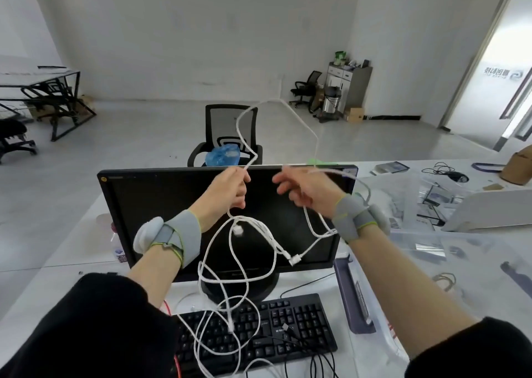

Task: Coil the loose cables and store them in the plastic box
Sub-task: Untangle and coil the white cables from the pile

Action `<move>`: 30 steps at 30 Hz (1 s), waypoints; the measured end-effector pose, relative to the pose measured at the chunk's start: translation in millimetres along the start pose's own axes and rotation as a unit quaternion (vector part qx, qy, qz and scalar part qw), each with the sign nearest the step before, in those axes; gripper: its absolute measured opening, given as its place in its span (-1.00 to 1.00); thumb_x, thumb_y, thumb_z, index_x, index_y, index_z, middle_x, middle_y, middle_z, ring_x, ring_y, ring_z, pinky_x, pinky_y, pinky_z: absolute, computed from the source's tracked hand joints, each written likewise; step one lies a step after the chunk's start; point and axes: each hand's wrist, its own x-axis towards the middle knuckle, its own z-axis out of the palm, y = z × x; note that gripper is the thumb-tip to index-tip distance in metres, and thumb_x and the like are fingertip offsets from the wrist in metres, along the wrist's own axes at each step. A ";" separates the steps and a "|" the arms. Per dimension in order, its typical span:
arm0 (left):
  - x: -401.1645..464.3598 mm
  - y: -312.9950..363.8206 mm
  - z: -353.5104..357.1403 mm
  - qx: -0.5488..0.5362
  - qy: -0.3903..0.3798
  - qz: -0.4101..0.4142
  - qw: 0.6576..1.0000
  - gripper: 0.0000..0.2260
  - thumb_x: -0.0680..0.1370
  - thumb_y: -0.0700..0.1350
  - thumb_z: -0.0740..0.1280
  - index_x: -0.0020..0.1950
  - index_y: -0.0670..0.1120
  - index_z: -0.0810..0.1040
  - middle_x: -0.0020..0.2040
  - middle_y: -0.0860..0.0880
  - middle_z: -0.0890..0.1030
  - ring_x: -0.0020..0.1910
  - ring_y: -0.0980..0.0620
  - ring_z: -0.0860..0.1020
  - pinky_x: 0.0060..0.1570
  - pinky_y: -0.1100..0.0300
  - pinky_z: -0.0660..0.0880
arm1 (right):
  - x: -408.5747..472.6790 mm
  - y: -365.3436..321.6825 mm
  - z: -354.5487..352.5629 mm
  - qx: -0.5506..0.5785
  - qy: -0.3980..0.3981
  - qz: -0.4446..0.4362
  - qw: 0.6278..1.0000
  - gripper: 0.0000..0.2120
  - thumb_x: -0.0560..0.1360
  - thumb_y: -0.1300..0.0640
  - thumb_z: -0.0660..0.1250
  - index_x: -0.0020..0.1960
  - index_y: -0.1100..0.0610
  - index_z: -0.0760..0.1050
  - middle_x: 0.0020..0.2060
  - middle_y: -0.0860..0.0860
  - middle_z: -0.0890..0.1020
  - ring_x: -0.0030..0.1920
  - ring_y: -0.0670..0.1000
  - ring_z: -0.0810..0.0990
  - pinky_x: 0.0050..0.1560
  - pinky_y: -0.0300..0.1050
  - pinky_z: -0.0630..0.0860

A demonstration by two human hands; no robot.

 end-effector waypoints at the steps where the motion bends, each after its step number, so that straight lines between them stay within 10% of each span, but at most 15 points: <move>1: -0.9 3.4 -1.4 -0.054 0.000 0.017 0.998 -0.77 0.65 -0.18 0.04 -0.17 -0.12 0.38 -0.49 0.05 0.28 -0.56 0.15 0.26 -0.45 0.29 0.32 | -2.4 10.4 2.6 -0.044 -0.021 0.006 0.999 -0.74 0.61 0.01 0.18 -0.09 0.14 0.55 -0.32 0.02 0.56 -0.59 -0.18 0.35 -0.61 -0.39 0.18; 7: -4.4 5.5 -1.3 0.006 -0.013 0.069 0.998 -0.74 0.68 -0.09 0.00 -0.08 -0.11 0.42 -0.49 0.07 0.27 -0.53 0.16 0.24 -0.48 0.32 0.25 | -19.0 45.1 40.5 -0.239 -0.156 -0.021 0.958 -0.77 0.48 0.01 0.37 0.10 0.06 0.58 -0.19 -0.09 0.56 -0.39 -0.21 0.41 -0.39 -0.41 0.31; 21: -20.3 24.5 -8.7 0.075 -0.037 0.015 0.996 -0.76 0.67 -0.05 0.05 0.03 -0.12 0.47 -0.47 0.03 0.23 -0.57 0.13 0.14 -0.56 0.29 0.10 | 15.4 88.2 30.5 -0.047 0.082 0.204 0.974 -0.73 0.60 0.16 0.15 -0.25 0.21 0.44 -0.49 0.07 0.49 -0.69 -0.14 0.29 -0.62 -0.35 0.18; 30: -19.8 19.4 0.0 0.025 -0.028 0.049 0.998 -0.75 0.67 -0.05 0.05 -0.02 -0.08 0.47 -0.50 0.06 0.25 -0.57 0.14 0.15 -0.57 0.29 0.12 | -1.6 94.2 58.1 -0.163 -0.131 0.103 0.972 -0.86 0.47 0.03 0.40 0.01 0.00 0.60 -0.26 -0.11 0.55 -0.39 -0.12 0.29 -0.44 -0.31 0.22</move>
